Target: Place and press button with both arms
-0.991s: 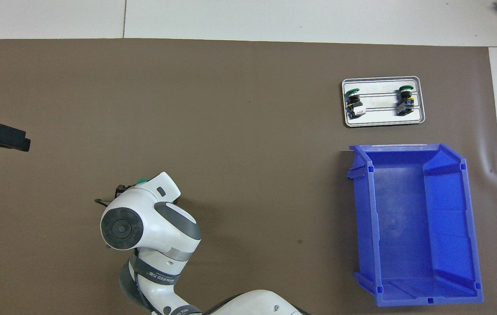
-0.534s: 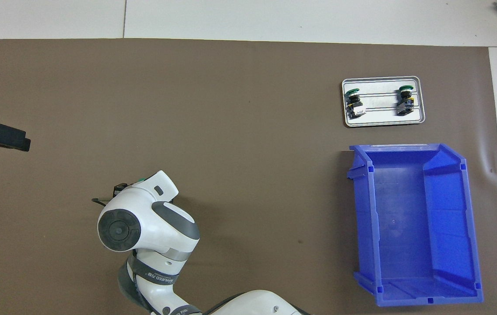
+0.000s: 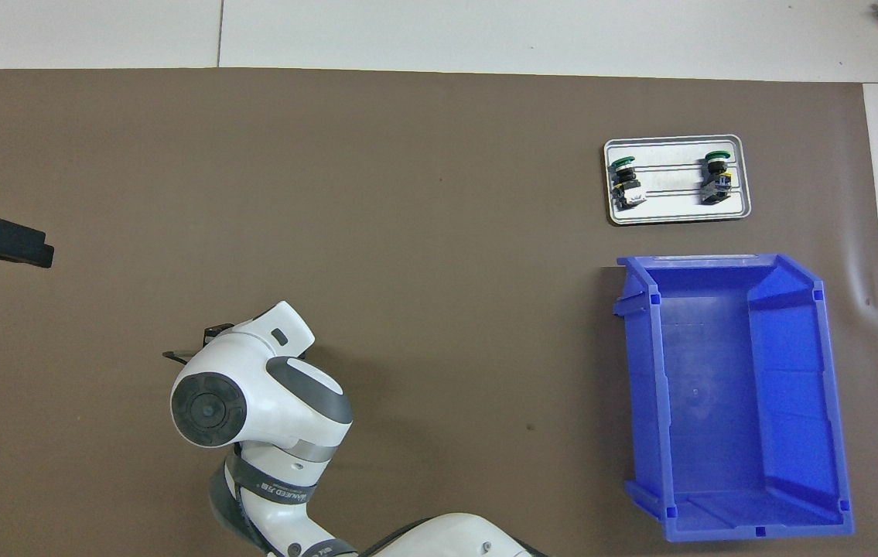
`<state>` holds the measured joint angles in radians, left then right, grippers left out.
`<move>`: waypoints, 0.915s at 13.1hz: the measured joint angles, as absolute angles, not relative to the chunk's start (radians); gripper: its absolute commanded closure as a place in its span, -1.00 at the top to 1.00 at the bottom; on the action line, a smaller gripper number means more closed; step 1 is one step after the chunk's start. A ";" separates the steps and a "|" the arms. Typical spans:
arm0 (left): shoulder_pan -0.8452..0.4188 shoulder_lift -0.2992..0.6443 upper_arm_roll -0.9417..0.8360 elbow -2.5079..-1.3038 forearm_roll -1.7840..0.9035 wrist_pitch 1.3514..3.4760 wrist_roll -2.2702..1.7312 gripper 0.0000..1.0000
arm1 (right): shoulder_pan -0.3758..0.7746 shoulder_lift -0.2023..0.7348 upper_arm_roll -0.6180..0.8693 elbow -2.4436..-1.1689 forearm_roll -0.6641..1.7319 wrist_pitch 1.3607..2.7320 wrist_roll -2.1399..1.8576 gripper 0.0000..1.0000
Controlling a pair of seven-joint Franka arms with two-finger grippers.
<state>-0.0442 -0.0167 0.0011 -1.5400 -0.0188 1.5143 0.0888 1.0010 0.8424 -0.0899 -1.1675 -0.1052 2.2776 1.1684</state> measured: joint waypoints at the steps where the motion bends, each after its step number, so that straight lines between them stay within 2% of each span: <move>1: -0.044 -0.017 0.001 -1.540 -0.019 1.514 0.089 1.00 | 0.999 0.828 -0.097 -1.156 -0.107 2.252 1.168 -1.00; 4: -0.044 -0.017 0.001 -1.540 -0.019 1.514 0.089 1.00 | 0.978 0.708 -0.115 -1.153 -0.139 2.171 1.169 -1.00; 6: -0.044 -0.017 0.001 -1.540 -0.019 1.514 0.089 1.00 | 0.919 0.577 -0.119 -1.226 -0.145 2.135 1.128 -1.00; 10: -0.044 -0.017 0.001 -1.540 -0.019 1.514 0.089 1.00 | 0.738 0.193 -0.122 -1.586 -0.143 2.109 0.886 -1.00; 12: -0.044 -0.017 0.001 -1.540 -0.019 1.514 0.089 1.00 | 0.605 0.024 -0.123 -1.742 -0.103 2.032 0.680 -1.00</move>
<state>-0.0442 -0.0167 0.0011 -1.5400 -0.0188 1.5143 0.0888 0.6054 0.0241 -0.1226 -1.7416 -0.1034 2.0318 0.6803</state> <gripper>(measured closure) 0.000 0.573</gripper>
